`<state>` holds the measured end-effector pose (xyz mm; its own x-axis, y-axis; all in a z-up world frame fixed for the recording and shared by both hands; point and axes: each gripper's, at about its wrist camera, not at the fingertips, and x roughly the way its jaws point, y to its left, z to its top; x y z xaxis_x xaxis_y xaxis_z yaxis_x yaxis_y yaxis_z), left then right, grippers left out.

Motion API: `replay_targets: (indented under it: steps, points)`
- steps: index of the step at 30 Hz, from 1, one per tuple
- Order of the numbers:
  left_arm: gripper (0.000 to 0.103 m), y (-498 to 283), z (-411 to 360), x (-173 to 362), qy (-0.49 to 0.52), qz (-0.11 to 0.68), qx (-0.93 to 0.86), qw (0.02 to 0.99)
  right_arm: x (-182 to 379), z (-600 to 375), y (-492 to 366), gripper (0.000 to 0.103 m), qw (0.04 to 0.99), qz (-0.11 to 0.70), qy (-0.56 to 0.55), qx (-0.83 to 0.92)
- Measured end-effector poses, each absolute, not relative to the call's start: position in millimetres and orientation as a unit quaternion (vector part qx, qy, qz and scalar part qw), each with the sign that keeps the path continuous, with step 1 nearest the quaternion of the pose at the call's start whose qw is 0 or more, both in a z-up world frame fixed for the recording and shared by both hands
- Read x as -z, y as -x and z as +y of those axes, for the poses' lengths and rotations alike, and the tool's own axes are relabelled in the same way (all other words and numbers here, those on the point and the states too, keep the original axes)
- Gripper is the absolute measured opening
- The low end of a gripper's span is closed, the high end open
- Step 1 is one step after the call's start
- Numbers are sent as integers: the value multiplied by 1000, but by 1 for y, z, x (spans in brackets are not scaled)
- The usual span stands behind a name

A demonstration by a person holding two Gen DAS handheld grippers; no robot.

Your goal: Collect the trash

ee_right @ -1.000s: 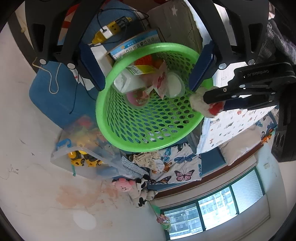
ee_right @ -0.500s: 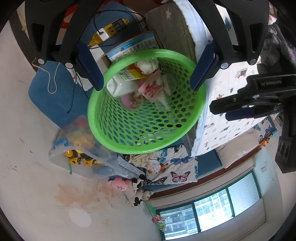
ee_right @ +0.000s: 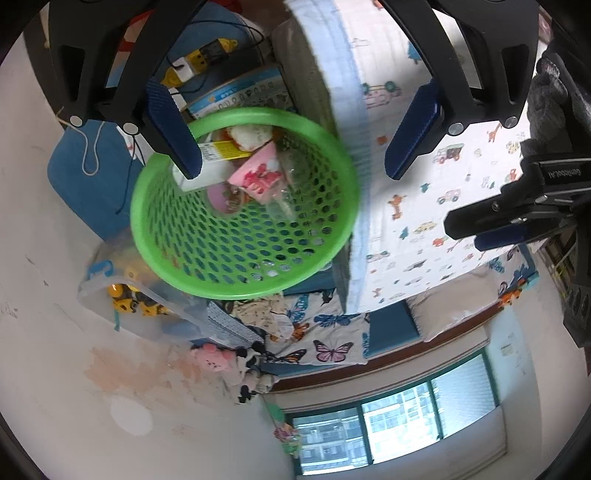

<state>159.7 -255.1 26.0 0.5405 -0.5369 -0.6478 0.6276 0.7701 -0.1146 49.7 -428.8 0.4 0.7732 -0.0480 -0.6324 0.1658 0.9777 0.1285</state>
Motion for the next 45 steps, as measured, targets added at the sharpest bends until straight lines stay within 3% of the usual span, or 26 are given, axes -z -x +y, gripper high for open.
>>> replay_targets:
  steps: [28,45]
  points:
    - [96,-106,-75,-27,-29,324,172,930,-1,-329,-47,99,937,346,-53,-18]
    - [96,-67,-18,-22,-31,287,82,954,-4,-289,-40,99,942,331,-38,-40]
